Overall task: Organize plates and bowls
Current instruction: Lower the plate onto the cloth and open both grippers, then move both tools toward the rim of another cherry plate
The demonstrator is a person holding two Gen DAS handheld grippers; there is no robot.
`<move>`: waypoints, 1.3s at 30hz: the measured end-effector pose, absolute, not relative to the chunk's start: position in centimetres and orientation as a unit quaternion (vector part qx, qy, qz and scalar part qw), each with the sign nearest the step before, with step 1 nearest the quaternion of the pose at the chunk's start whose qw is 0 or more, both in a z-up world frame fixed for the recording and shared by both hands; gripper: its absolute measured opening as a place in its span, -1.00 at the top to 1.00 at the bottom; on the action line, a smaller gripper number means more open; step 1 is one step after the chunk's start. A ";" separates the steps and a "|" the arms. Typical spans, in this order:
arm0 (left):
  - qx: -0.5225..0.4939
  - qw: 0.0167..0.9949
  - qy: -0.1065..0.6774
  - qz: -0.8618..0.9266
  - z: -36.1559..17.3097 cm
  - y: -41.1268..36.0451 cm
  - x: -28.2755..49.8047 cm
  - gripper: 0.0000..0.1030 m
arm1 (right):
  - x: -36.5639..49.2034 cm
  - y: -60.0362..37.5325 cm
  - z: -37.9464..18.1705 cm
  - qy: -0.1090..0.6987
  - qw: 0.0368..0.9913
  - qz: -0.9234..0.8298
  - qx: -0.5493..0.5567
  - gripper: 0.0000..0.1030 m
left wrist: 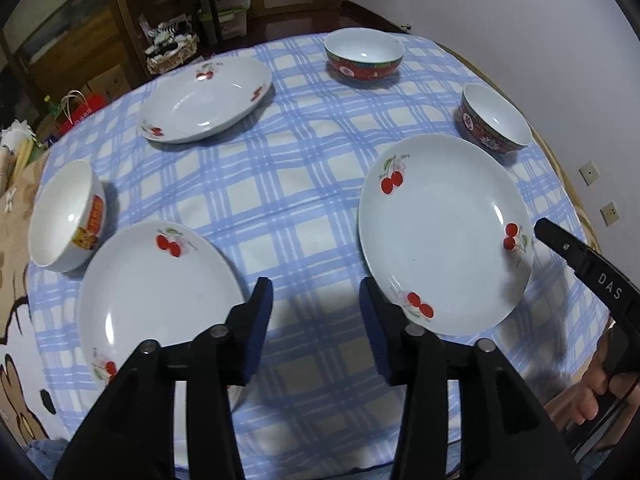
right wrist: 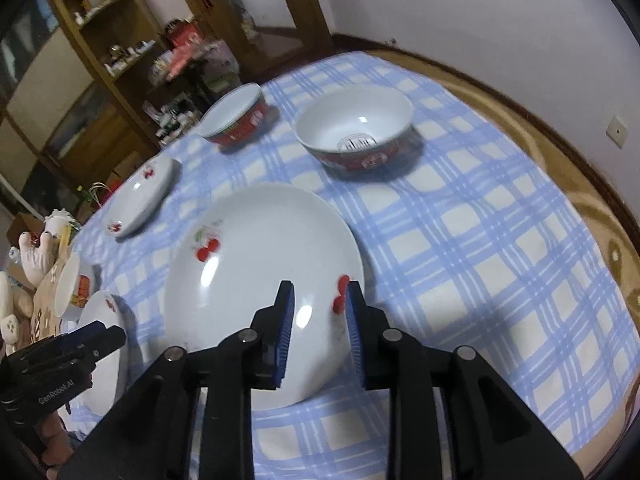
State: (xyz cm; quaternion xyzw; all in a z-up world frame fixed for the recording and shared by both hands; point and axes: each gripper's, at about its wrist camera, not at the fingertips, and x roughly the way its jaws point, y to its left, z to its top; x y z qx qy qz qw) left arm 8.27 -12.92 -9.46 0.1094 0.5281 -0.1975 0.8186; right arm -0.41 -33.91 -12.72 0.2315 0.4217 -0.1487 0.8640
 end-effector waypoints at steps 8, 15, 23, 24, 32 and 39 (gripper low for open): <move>0.109 0.834 0.507 -0.190 -6.7 -10.4 7.2 -0.26 | -0.5 -31.2 -10.3 0.400 0.887 -0.136 0.184 -0.12; 0.119 0.845 0.491 -0.172 -4.1 -7.4 6.8 -0.73 | -0.3 -28.5 -8.1 0.376 0.905 -0.116 0.159 -0.78; 0.120 0.855 0.481 -0.151 -2.0 -4.1 7.4 -0.77 | 0.1 -25.2 -6.0 0.350 0.921 -0.101 0.138 -0.97; 0.116 0.856 0.482 -0.149 -1.9 -3.7 7.5 -0.77 | 0.2 -24.8 -5.8 0.349 0.922 -0.099 0.136 -0.97; 0.105 0.859 0.485 -0.127 -0.9 -0.3 8.4 -0.77 | 1.7 -21.9 -5.5 0.350 0.926 -0.074 0.121 -0.97; 0.094 0.859 0.491 -0.108 -1.3 2.5 9.8 -0.77 | 3.3 -19.5 -5.9 0.355 0.927 -0.051 0.113 -0.97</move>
